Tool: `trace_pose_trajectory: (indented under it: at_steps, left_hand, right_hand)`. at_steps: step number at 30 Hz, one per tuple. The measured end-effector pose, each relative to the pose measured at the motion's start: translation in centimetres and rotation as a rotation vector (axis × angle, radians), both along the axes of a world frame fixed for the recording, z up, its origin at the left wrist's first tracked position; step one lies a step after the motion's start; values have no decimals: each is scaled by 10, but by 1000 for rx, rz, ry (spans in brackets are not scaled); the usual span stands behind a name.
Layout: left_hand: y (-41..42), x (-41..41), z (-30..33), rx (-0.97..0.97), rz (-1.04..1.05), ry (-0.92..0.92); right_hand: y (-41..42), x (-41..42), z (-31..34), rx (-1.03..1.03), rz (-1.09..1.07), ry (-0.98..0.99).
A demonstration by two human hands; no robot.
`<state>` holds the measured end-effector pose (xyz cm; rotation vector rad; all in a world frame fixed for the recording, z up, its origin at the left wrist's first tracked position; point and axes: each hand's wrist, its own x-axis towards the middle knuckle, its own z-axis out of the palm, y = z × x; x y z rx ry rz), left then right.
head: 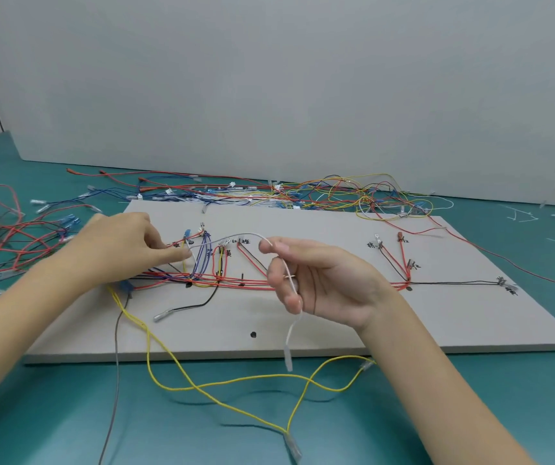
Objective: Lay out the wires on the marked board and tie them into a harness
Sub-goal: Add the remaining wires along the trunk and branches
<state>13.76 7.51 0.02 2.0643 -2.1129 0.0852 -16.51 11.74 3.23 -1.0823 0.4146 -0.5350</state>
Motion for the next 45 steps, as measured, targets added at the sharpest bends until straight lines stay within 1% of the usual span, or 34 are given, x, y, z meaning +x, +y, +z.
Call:
trace_pose_trajectory:
  at_steps: [3,7,12,14,18,23,29,33,39,41,43,45]
  left_hand:
    - [4,-1,-1,-19,-11,-48]
    - [7,-4,-2,-19,-17,-109]
    - [9,-4,-1,-14,-24,-98]
    - [10,-4,-2,-19,-25,-100]
    - [14,-5,-6,-50,-17,-107]
    - [15,-5,-10,-80,-16,-108]
    - [15,-1,-12,-72,19,15]
    - [14,0,-14,-54,39,68]
    - [14,1,-19,59,148,177]
    - [14,1,-19,73,165,183]
    - [16,0,-20,26,138,211]
    - [19,-3,-18,-74,59,279]
  right_hand:
    - [1,5,0,9,22,18]
    - [-3,-3,1,-63,79,153]
    - [-11,-20,3,-143,87,321]
    - [-15,-27,3,-183,74,381]
    - [-23,-40,-1,-264,-20,491]
    - [-30,-57,-6,-275,-42,661]
    - [-30,-65,-9,-299,-73,747]
    - [-29,-70,-11,-310,-153,820]
    - [-27,-68,-14,-326,-247,900]
    - [-27,-64,-17,-338,-278,939]
    - [-27,-60,-20,-342,-314,960]
    - [-27,-57,-23,-330,-341,963]
